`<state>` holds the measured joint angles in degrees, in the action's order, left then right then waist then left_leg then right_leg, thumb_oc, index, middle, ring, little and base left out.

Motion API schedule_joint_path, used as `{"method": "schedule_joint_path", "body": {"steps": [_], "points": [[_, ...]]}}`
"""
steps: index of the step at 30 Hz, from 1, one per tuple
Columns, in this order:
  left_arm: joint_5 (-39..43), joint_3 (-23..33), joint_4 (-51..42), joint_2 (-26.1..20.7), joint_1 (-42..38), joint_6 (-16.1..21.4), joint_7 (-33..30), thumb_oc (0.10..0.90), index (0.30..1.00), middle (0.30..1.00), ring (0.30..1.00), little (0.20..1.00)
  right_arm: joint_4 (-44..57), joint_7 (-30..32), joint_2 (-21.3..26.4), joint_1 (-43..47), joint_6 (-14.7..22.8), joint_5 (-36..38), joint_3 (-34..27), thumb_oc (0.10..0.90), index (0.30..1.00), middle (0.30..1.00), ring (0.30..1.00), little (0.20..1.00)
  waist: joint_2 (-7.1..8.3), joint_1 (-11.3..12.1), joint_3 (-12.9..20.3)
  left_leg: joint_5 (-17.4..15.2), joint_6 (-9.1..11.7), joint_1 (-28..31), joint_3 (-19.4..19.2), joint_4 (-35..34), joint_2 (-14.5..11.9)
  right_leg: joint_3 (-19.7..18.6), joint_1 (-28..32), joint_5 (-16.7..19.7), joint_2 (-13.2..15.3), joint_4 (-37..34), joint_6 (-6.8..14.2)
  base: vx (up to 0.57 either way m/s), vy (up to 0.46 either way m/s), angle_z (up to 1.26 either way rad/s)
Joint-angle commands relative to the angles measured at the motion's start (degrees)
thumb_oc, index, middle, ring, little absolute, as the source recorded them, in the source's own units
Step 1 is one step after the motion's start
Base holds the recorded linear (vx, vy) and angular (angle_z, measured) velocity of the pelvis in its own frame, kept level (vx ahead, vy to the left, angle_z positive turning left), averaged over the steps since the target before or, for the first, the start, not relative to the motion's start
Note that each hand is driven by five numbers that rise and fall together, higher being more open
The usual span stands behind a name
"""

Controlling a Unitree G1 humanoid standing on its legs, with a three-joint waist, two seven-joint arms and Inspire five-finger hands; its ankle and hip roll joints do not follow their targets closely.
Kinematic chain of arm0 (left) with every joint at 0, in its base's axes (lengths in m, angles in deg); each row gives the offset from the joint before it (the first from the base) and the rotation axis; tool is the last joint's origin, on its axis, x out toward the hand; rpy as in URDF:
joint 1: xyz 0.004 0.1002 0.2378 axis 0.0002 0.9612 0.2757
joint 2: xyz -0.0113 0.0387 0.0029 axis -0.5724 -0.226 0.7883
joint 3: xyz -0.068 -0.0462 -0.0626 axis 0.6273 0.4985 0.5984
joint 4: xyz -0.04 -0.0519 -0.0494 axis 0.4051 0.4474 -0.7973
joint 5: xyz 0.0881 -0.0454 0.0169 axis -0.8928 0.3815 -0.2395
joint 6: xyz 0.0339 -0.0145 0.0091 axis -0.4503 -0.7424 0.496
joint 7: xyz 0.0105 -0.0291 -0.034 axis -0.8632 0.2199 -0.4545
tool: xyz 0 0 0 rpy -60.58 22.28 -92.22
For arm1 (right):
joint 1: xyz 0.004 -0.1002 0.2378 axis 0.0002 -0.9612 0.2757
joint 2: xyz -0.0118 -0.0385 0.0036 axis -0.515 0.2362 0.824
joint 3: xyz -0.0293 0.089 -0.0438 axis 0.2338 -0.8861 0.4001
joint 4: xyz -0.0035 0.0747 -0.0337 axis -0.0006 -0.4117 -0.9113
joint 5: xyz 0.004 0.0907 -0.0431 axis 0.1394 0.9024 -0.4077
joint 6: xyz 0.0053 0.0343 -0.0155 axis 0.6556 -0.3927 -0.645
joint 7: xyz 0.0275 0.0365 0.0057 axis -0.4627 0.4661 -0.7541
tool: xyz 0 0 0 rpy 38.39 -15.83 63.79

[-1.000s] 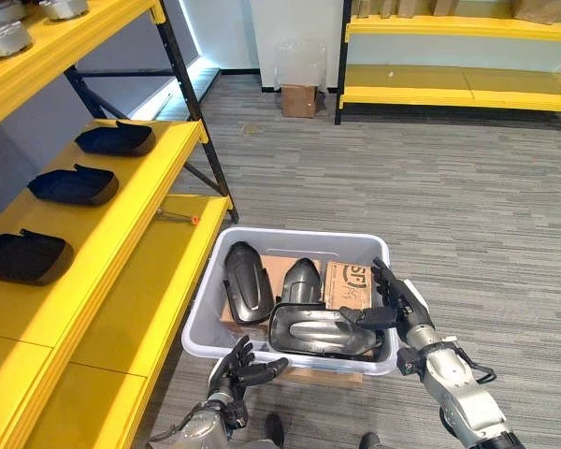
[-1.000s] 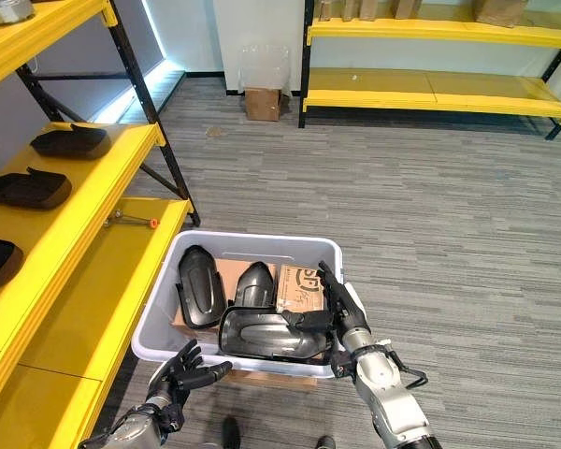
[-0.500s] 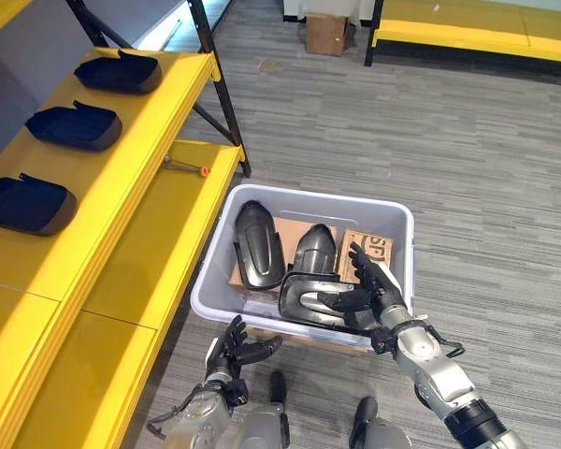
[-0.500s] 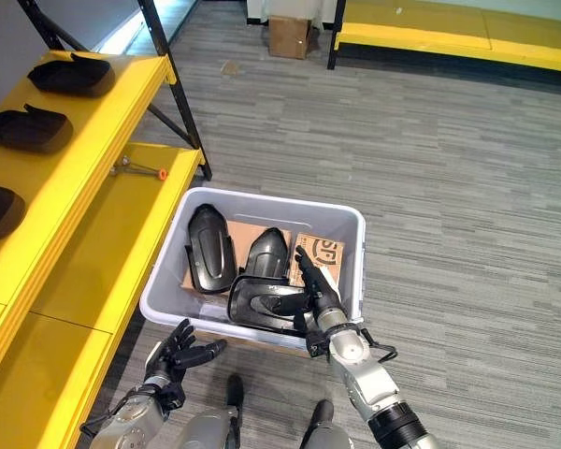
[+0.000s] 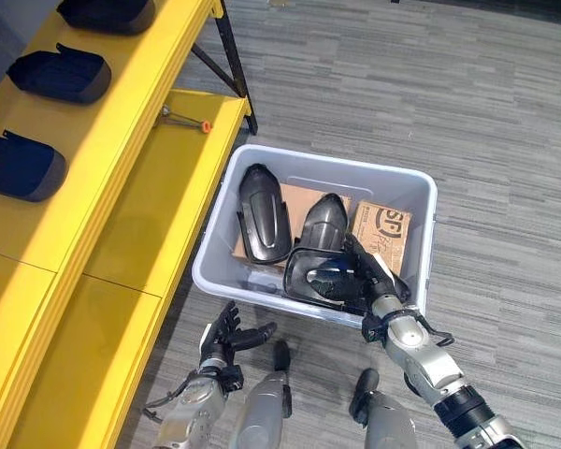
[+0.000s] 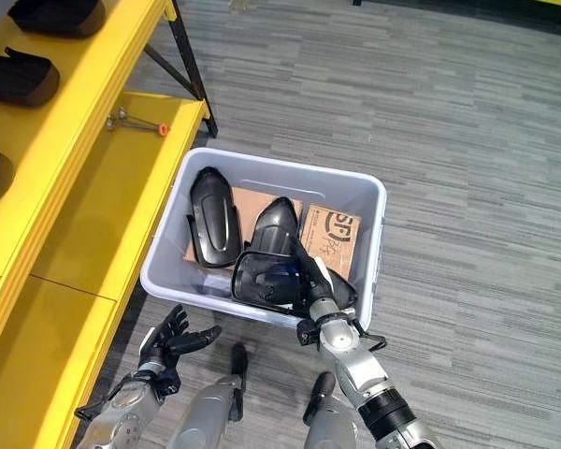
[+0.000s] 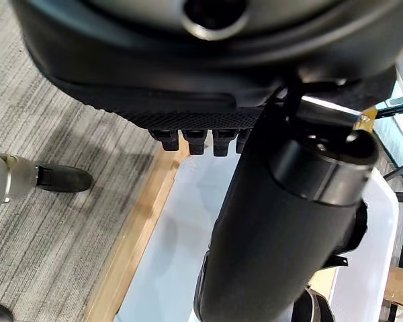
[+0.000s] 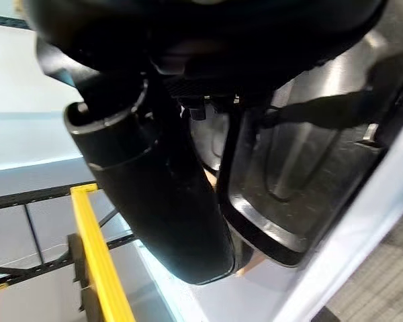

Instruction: Move parts from the plastic box to the shelf.

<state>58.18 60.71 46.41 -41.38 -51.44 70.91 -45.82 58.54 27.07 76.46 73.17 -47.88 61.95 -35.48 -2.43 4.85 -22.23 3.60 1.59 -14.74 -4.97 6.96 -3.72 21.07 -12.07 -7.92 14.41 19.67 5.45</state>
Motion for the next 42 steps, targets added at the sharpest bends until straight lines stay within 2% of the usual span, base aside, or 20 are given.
{"method": "schedule_joint_path", "body": {"steps": [1,4,5,6,19,34,38,42], "points": [[2.9,0.5,-5.4,-4.0,-0.7,4.9,-1.3,0.900,1.000,1.000,1.000,1.000,3.2,1.2,-2.4,6.0,4.1,0.4,0.8,0.900,1.000,1.000,1.000,1.000,1.88,0.1,-1.3,-6.9,0.6,-2.8,1.6,8.2,-1.3,-2.2,2.2,3.3,1.6,-7.7,2.1,-0.03,0.003,0.07],[3.4,0.2,-5.3,-4.0,-1.0,5.2,-1.7,0.900,1.000,1.000,1.000,1.000,2.6,2.1,-2.5,6.2,4.2,0.4,0.4,0.900,1.000,1.000,1.000,1.000,1.57,0.0,-1.8,-6.8,0.6,-3.5,1.7,8.5,-1.3,-2.3,1.2,2.9,1.9,-6.7,2.0,0.01,-0.002,0.05],[3.2,0.0,-5.2,-4.1,-1.0,5.2,-1.8,0.900,1.000,1.000,1.000,1.000,2.1,2.5,-2.6,6.1,4.4,0.6,0.4,0.900,1.000,1.000,1.000,1.000,1.49,0.0,-2.0,-8.1,1.0,-3.1,2.0,8.9,-1.5,-2.6,1.3,1.6,1.7,-5.9,2.4,0.06,-0.011,0.02],[2.7,0.0,-5.2,-4.2,-1.1,5.2,-1.9,0.900,1.000,1.000,1.000,1.000,1.5,2.8,-2.6,6.2,4.5,0.7,0.2,0.900,1.000,1.000,1.000,1.000,1.46,-0.1,-2.3,-8.2,1.0,-3.4,2.0,9.2,-1.4,-2.9,0.8,1.5,1.7,-5.5,2.4,0.06,-0.014,0.02],[2.1,-2.0,-4.6,-4.2,-2.5,5.9,-2.5,0.900,1.000,1.000,1.000,1.000,-1.5,4.4,-3.0,6.1,4.7,1.4,0.7,0.900,1.000,1.000,1.000,1.000,1.39,-1.0,-4.0,-7.7,1.2,-4.9,1.9,9.2,-1.6,-3.0,-1.6,1.2,1.6,-3.7,2.1,0.00,0.000,0.00],[2.6,-3.4,-5.0,-4.7,-2.9,6.2,-2.6,0.900,1.000,1.000,1.000,1.000,-6.9,8.3,-2.9,10.1,4.9,1.2,-1.7,0.900,1.000,1.000,1.000,1.000,1.10,-0.7,-5.7,-6.7,1.2,-6.5,2.3,8.5,-1.4,-2.9,-3.6,1.2,1.4,-3.1,1.9,0.00,0.000,0.00],[2.8,-3.7,-5.4,-5.3,-3.2,6.8,-2.6,0.900,1.000,1.000,1.000,1.000,-9.0,9.4,-1.4,13.5,4.7,-1.2,-2.4,0.900,1.000,1.000,1.000,1.000,0.88,-0.4,-6.2,-6.5,1.2,-6.8,2.4,8.2,-1.3,-3.0,-4.2,1.1,1.3,-2.8,1.8,0.00,0.000,0.00],[3.2,-3.9,-6.7,-6.2,-2.8,7.4,-2.1,0.900,1.000,1.000,1.000,1.000,-13.8,11.2,1.3,21.1,4.4,-4.3,-4.1,0.900,1.000,1.000,1.000,1.000,0.42,0.4,-6.9,-6.4,1.1,-8.0,2.6,8.6,-1.0,-3.1,-5.4,1.1,1.3,-2.2,1.7,-0.01,-0.006,0.02]]}}
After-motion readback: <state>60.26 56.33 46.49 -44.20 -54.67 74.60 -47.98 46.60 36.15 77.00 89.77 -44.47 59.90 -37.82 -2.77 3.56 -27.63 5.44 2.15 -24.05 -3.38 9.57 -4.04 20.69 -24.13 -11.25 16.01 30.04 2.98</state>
